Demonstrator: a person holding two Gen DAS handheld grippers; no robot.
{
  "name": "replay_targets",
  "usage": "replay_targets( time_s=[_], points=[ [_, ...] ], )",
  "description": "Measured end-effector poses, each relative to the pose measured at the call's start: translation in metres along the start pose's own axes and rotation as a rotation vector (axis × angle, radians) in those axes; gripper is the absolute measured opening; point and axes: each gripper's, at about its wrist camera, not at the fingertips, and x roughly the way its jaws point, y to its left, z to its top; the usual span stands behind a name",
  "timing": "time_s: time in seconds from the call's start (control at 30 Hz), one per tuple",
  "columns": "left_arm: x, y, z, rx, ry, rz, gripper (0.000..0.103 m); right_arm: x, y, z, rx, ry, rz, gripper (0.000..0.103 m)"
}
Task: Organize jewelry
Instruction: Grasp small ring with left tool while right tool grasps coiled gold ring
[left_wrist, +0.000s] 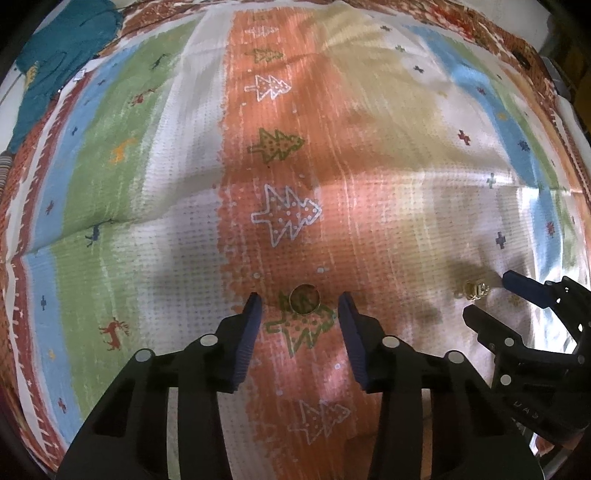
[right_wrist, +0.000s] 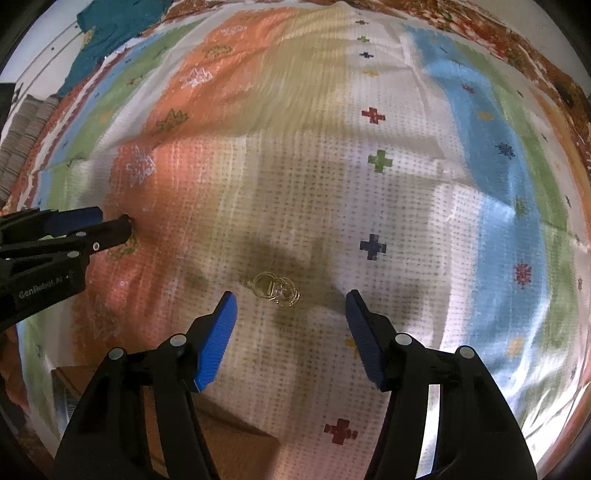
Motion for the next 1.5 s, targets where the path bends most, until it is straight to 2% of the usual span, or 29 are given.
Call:
replay_targets(
  time_s=[0.2, 0.33, 0.4, 0.47, 0.5, 0.8, 0.97, 1.5],
  points=[
    [0.007, 0.001, 0.003, 0.013, 0.007, 0.003, 0.030, 0.003, -0.002, 0.005, 0.007, 0.004, -0.009, 0.047],
    [0.009, 0.003, 0.002, 0.015, 0.010, 0.004, 0.018, 0.006, -0.002, 0.006, 0.001, 0.007, -0.025, 0.041],
    [0.010, 0.001, 0.001, 0.030, 0.008, 0.008, 0.018, 0.006, -0.002, 0.006, -0.004, 0.006, -0.041, 0.034],
    [0.009, -0.001, -0.001, 0.043, 0.005, 0.011, 0.018, 0.005, -0.003, 0.006, -0.008, 0.005, -0.038, 0.018],
    [0.009, -0.001, -0.002, 0.044, 0.004, 0.011, 0.018, 0.005, -0.002, 0.006, -0.012, 0.004, -0.037, 0.016],
    [0.005, -0.010, -0.004, 0.046, -0.013, 0.011, 0.018, -0.005, -0.013, 0.004, 0.024, -0.036, -0.017, 0.015],
    [-0.011, -0.011, -0.006, 0.051, -0.039, 0.004, 0.018, -0.015, -0.021, 0.000, 0.037, -0.057, -0.017, 0.015],
    [-0.054, -0.016, -0.020, 0.065, -0.107, -0.031, 0.018, -0.052, -0.012, -0.018, 0.059, -0.130, -0.008, 0.015]
  ],
)
